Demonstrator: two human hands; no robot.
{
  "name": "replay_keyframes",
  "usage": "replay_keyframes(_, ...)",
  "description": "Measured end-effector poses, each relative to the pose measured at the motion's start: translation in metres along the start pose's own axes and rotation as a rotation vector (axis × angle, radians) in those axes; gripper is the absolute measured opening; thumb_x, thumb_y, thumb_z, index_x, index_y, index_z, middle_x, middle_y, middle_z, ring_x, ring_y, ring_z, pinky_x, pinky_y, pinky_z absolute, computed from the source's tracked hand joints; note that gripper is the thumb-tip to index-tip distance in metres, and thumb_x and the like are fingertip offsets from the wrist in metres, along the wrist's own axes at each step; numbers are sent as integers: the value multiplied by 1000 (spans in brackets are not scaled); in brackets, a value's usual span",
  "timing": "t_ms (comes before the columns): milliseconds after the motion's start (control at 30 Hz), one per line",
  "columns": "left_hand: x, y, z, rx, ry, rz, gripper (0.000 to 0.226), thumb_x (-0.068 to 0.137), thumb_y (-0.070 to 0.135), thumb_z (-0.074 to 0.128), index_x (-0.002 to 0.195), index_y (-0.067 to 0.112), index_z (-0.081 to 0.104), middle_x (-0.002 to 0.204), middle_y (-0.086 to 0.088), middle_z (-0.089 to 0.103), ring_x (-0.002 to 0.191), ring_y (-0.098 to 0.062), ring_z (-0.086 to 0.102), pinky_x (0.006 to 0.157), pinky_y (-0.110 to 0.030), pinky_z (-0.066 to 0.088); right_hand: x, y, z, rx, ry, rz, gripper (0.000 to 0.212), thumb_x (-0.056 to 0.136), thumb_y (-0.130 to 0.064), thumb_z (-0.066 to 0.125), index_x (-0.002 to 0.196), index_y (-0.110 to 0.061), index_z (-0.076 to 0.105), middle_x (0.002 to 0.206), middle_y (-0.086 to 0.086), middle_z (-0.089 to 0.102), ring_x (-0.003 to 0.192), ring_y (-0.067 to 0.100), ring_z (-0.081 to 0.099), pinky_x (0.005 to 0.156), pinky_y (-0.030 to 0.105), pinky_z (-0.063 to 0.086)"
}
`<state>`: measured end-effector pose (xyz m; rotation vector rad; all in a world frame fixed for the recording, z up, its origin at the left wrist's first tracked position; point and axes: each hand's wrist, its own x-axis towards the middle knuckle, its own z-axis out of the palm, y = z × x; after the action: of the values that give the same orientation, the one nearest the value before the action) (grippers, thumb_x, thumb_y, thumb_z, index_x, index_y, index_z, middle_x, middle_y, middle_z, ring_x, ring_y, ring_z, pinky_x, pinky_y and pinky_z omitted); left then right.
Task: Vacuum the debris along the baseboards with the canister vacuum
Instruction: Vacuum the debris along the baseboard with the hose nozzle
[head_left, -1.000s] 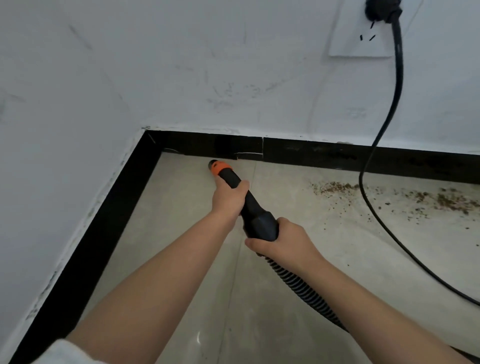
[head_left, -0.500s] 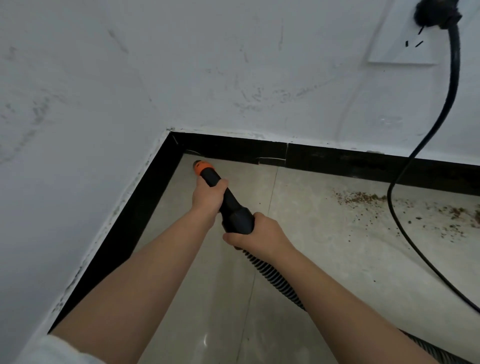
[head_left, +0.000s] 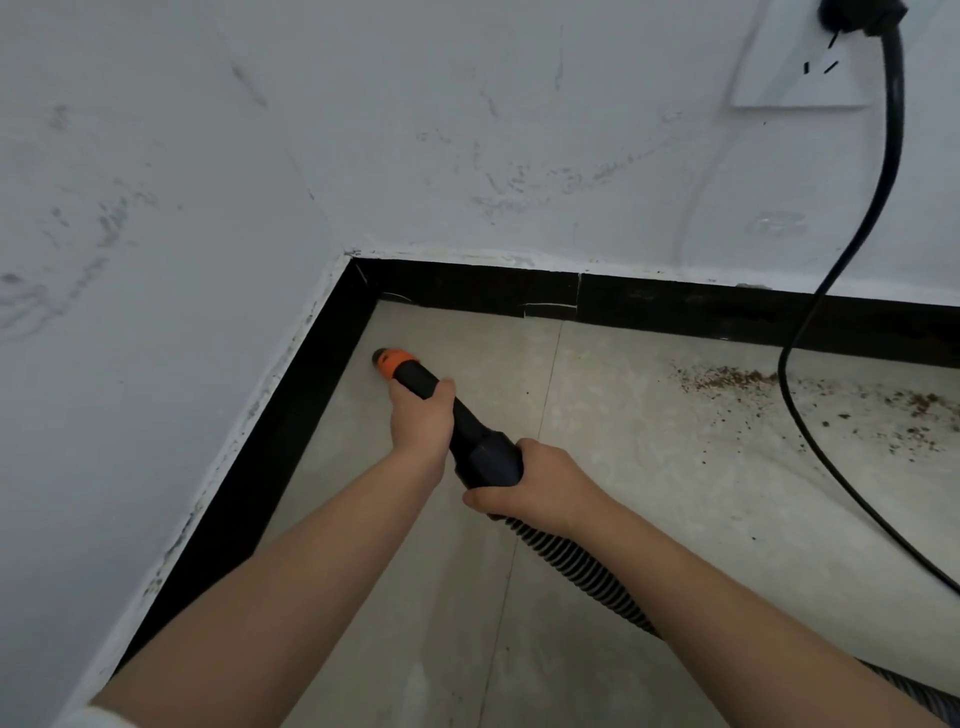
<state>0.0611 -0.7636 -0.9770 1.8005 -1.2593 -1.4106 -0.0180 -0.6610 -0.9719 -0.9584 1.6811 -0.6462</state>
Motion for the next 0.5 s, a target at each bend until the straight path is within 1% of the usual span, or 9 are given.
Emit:
replay_keyframes(33, -6, -1, 1, -3, -17, 0, 59, 94, 21, 51, 146, 14, 24, 130, -13, 49, 109, -26, 51, 97, -39, 44, -7, 1, -1, -16, 8, 9, 33, 75, -34, 74, 88, -19, 47, 80, -8, 53, 67, 2, 52, 57, 17, 44)
replay_keyframes(100, -19, -2, 4, -1, -62, 1, 58, 95, 23, 50, 145, 13, 25, 129, -13, 49, 103, -23, 50, 93, -36, 44, -22, 5, -2, -52, 44, 34, 39, 75, -39, 73, 94, -17, 47, 86, -5, 53, 73, 7, 54, 60, 20, 46)
replay_keyframes(133, -26, -3, 7, 6, -87, -1, 57, 95, 24, 50, 145, 12, 25, 129, -13, 49, 103, -23, 50, 93, -36, 44, -31, 8, -3, -68, 68, 49, 42, 74, -41, 73, 96, -16, 46, 90, -4, 54, 77, 9, 55, 62, 22, 47)
replay_keyframes(167, -34, -4, 10, 19, -113, -1, 57, 95, 24, 49, 145, 12, 25, 131, -13, 48, 106, -24, 50, 93, -36, 44, -41, 11, -4, -78, 95, 62, 44, 74, -42, 72, 97, -16, 46, 91, -3, 54, 79, 10, 56, 62, 22, 47)
replay_keyframes(233, -53, -8, 19, 55, -174, 5, 59, 96, 26, 48, 147, 12, 22, 134, -13, 46, 114, -26, 49, 95, -35, 42, -64, 21, -6, -84, 141, 84, 43, 74, -43, 72, 96, -17, 45, 88, -6, 52, 74, 6, 53, 56, 17, 44)
replay_keyframes(300, -73, -13, 28, 79, -237, 9, 60, 96, 26, 47, 148, 13, 19, 135, -11, 45, 113, -24, 48, 93, -31, 41, -87, 32, -10, -116, 166, 115, 42, 75, -44, 71, 94, -18, 43, 83, -9, 49, 68, 0, 49, 49, 13, 38)
replay_keyframes(367, -90, -18, 38, 108, -299, 19, 61, 97, 27, 46, 148, 13, 17, 135, -11, 45, 113, -22, 48, 92, -29, 40, -105, 42, -15, -161, 195, 148, 44, 74, -47, 70, 95, -19, 43, 82, -10, 49, 67, 0, 49, 48, 13, 36)
replay_keyframes(433, -102, -20, 51, 145, -353, 19, 63, 97, 28, 46, 149, 13, 14, 135, -11, 46, 115, -23, 49, 95, -31, 42, -117, 53, -22, -188, 238, 180, 47, 73, -49, 70, 97, -19, 43, 84, -9, 51, 70, 3, 51, 50, 15, 38)
replay_keyframes(500, -107, -18, 68, 179, -408, 26, 63, 97, 29, 46, 149, 13, 14, 136, -12, 46, 119, -27, 49, 101, -36, 43, -124, 62, -30, -169, 290, 204, 48, 73, -48, 70, 99, -17, 44, 86, -6, 53, 71, 5, 52, 50, 16, 39)
